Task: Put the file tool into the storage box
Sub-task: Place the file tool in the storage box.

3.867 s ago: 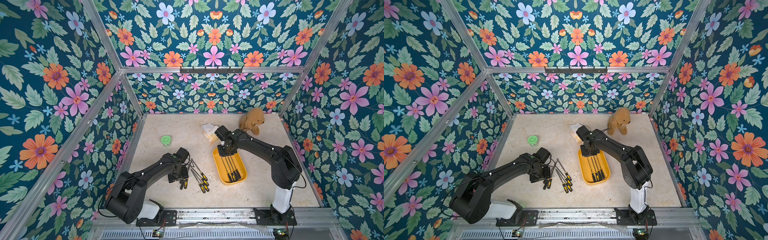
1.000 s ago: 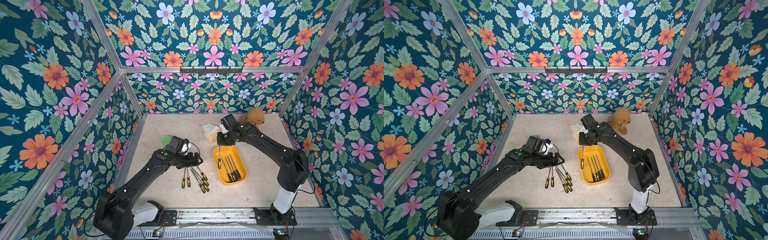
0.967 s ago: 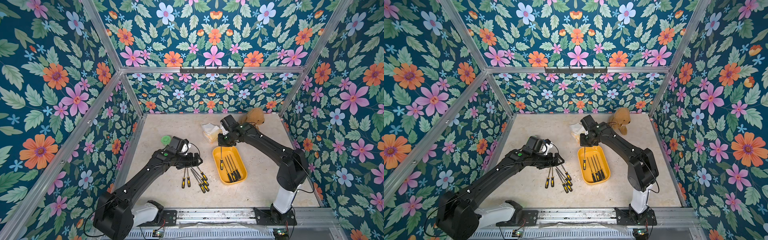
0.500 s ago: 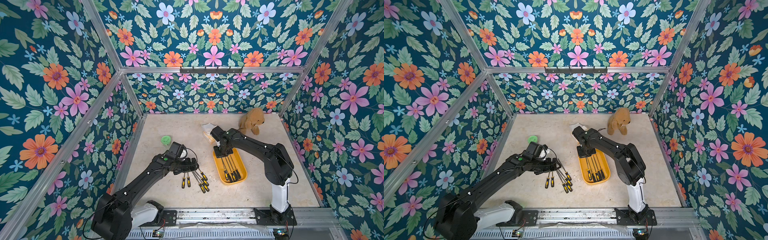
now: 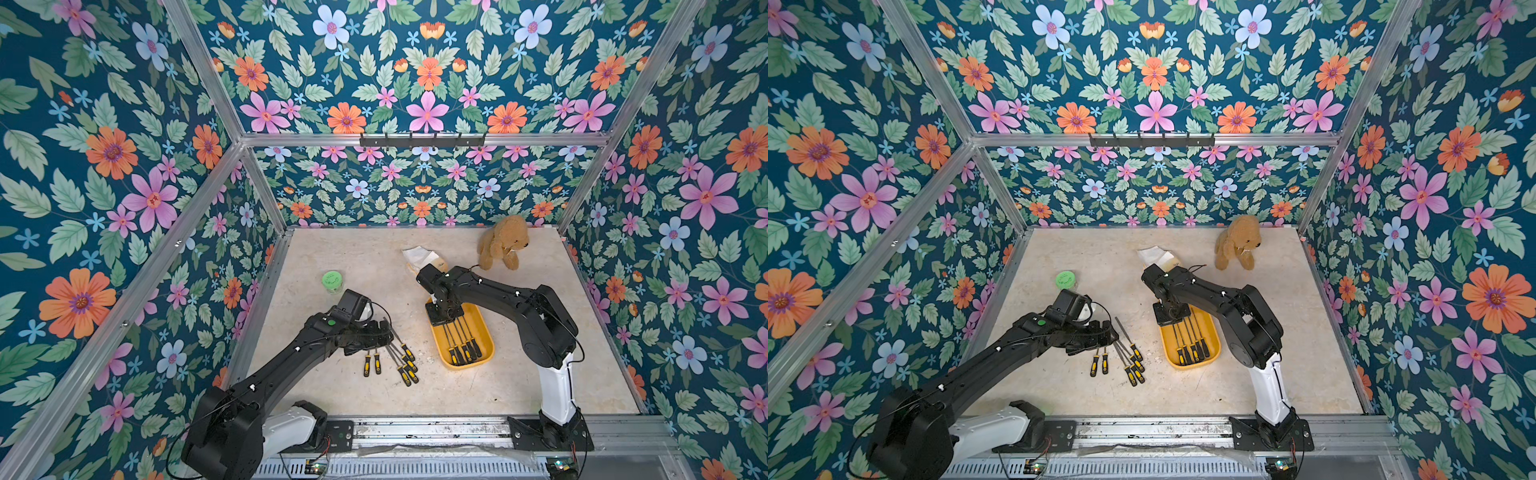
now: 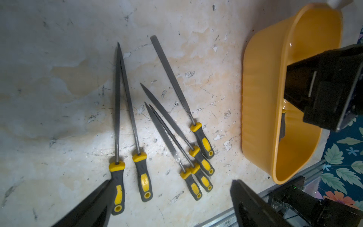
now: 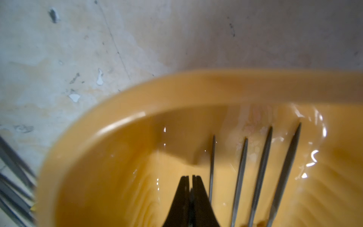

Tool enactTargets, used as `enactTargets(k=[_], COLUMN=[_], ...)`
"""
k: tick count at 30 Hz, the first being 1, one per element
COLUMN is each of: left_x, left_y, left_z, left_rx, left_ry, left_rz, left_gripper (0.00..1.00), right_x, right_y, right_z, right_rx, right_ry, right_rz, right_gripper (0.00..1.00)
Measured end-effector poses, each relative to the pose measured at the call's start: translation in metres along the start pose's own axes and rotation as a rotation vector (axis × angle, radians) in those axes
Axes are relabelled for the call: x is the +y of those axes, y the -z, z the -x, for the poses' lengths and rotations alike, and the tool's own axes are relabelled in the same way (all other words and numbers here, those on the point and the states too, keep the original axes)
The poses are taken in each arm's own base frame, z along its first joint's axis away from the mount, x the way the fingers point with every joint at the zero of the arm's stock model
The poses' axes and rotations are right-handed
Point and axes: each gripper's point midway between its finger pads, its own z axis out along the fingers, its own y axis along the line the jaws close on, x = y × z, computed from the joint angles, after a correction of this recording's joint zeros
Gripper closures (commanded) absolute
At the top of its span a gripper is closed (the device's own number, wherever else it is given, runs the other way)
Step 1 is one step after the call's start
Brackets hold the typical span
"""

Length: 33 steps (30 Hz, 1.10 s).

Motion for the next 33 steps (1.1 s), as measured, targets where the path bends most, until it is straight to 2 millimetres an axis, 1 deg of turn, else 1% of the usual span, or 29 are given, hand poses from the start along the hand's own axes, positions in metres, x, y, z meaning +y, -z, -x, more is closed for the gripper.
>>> enactTargets(k=[1,5,9,11,15,17,19,21,23,24,26,28,33], left_x=[0.001,0.006,0.013,0.017,0.022,0.024,0.033,0.047,0.059,0.062,0.064,0.065,0.070], left_y=[0.000,-0.002,-0.004,-0.005,-0.002,0.000,0.001,-0.001,-0.004,-0.005,-0.008,-0.010,-0.019], left_z=[0.000,0.000,-0.004,-0.007,-0.015,-0.019,-0.024,-0.031,-0.039,-0.042,-0.045,-0.044,-0.042], left_rx=[-0.001,-0.005,-0.003,0.004,0.024,0.034,0.047,0.062,0.081,0.086,0.100,0.100,0.097], left_ry=[0.000,0.011,0.040,0.060,0.088,0.100,0.114,0.137,0.151,0.163,0.163,0.156,0.144], left_rz=[0.004,0.023,0.050,0.062,0.083,0.102,0.150,0.210,0.257,0.269,0.282,0.295,0.328], left_gripper=[0.04,0.04,0.04,0.05,0.07,0.11,0.16,0.22,0.23,0.24,0.25,0.28,0.38], right_x=[0.000,0.000,0.000,0.000,-0.003,-0.005,-0.008,-0.010,-0.009,-0.008,-0.006,-0.004,-0.004], right_y=[-0.001,-0.003,-0.004,-0.001,0.011,0.021,0.034,0.046,0.054,0.058,0.062,0.065,0.062], right_z=[0.000,0.000,0.000,0.000,0.005,0.010,0.017,0.025,0.033,0.035,0.038,0.039,0.037], right_rx=[-0.001,-0.002,-0.005,-0.010,-0.034,-0.054,-0.084,-0.115,-0.141,-0.148,-0.155,-0.159,-0.144], right_ry=[0.000,-0.002,-0.002,-0.005,-0.018,-0.031,-0.048,-0.067,-0.072,-0.071,-0.070,-0.070,-0.074], right_rz=[-0.002,-0.002,-0.003,-0.001,0.004,0.012,0.023,0.035,0.039,0.044,0.050,0.058,0.059], right_gripper=[1.00,0.79,0.70,0.67,0.66,0.66,0.66,0.66,0.66,0.66,0.67,0.68,0.68])
